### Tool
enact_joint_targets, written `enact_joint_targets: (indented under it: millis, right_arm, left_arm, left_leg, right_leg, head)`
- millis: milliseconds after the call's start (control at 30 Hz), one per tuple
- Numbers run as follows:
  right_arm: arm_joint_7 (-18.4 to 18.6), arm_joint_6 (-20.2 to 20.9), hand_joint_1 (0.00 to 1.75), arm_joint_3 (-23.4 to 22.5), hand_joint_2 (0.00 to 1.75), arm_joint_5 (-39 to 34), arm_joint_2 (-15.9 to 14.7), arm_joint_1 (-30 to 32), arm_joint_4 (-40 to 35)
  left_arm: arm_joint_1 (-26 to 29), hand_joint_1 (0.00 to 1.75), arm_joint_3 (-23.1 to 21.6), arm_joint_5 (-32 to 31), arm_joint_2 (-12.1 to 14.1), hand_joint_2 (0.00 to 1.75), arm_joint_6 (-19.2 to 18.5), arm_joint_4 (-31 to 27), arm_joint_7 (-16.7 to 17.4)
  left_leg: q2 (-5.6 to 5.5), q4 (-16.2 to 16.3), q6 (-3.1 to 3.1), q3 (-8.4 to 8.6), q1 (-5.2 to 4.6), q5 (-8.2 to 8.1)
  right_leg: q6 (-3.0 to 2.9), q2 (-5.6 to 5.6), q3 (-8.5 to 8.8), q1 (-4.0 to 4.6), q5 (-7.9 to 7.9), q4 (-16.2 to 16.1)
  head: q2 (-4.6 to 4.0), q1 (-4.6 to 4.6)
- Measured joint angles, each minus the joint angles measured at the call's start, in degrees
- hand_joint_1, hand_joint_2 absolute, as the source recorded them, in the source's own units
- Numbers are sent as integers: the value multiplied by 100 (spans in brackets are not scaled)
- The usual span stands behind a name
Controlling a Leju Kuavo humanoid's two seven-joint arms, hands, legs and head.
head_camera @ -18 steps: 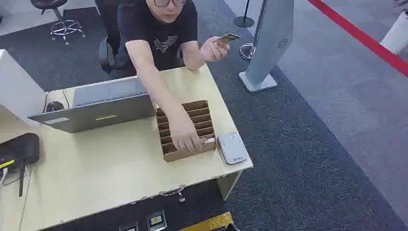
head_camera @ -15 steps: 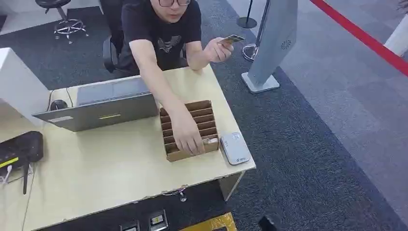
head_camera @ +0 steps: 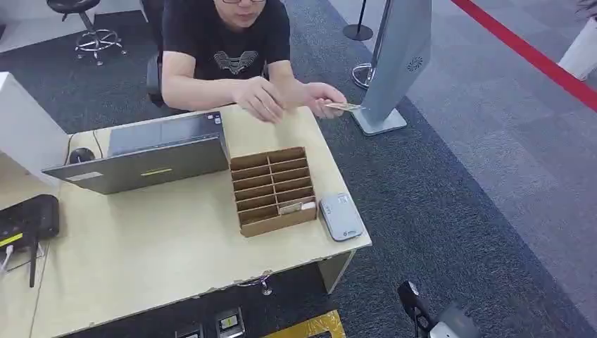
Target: Pass the card to the sensor for recognition and then transmit it.
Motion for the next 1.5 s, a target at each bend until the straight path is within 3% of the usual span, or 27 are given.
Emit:
enact_joint_targets:
  millis: [100, 233, 333, 667, 967, 1133, 1267, 1500]
  right_arm:
    - [4, 94, 0, -50, 175, 405, -61, -79, 22]
    - [11, 748, 0, -337, 175, 662, -332, -139, 6]
    - [17, 920, 0, -493, 175, 849, -443, -103, -161]
    - [22, 15, 0, -922, 175, 1195, -485, -32, -610]
    - [-9, -13, 0, -1294, 175, 1318, -483, 89, -1500]
    - [-245, -13, 0, -1513, 175, 1383, -535, 138, -2114]
    - [-1217, -13, 0, -1863, 175, 1228, -448, 80, -2641]
    - [-3750, -13, 0, -2995, 175, 961, 123, -552, -3220]
  left_arm:
    - [0, 0, 0, 0, -2, 0, 13, 0, -42]
    - [1, 0, 0, 13, 0, 0, 22, 2, -92]
    - [4, 0, 0, 48, 0, 0, 22, 4, -98]
    - [1, 0, 4, 52, -2, 0, 24, 4, -125]
    - [-6, 0, 160, -39, -55, 0, 26, 55, -262]
    - [-5, 0, 328, -276, -74, 0, 26, 83, -273]
    - [-1, 0, 493, -553, -105, 0, 26, 105, -280]
    - [22, 0, 798, -1014, -142, 0, 26, 114, -280]
  left_leg:
    - [1, 0, 0, -2, -4, 0]
    - [-8, 0, 3, -3, -12, 1]
    - [-5, 0, 5, -4, -13, 0]
    - [-6, 1, 6, -3, -10, -1]
    - [-6, 1, 6, -4, -13, 0]
    - [-5, 1, 6, -4, -13, 0]
    - [-6, 1, 6, -6, -12, 0]
    - [-11, 1, 6, -5, -11, 5]
  right_leg:
    - [0, 0, -4, -5, 0, 0]
    - [1, -8, -1, -13, 0, -1]
    - [2, -6, -3, -13, 1, -1]
    - [1, -6, -2, -9, 1, 0]
    - [2, -6, -2, -13, 1, -1]
    - [2, -5, -3, -12, 1, -1]
    - [2, -6, -3, -12, 1, 0]
    - [1, -10, -3, -10, 1, 0]
  head:
    - [0, 0]
    - [0, 0]
    - [0, 0]
    - [0, -2]
    - [0, -2]
    - [0, -2]
    - [0, -2]
    - [0, 0]
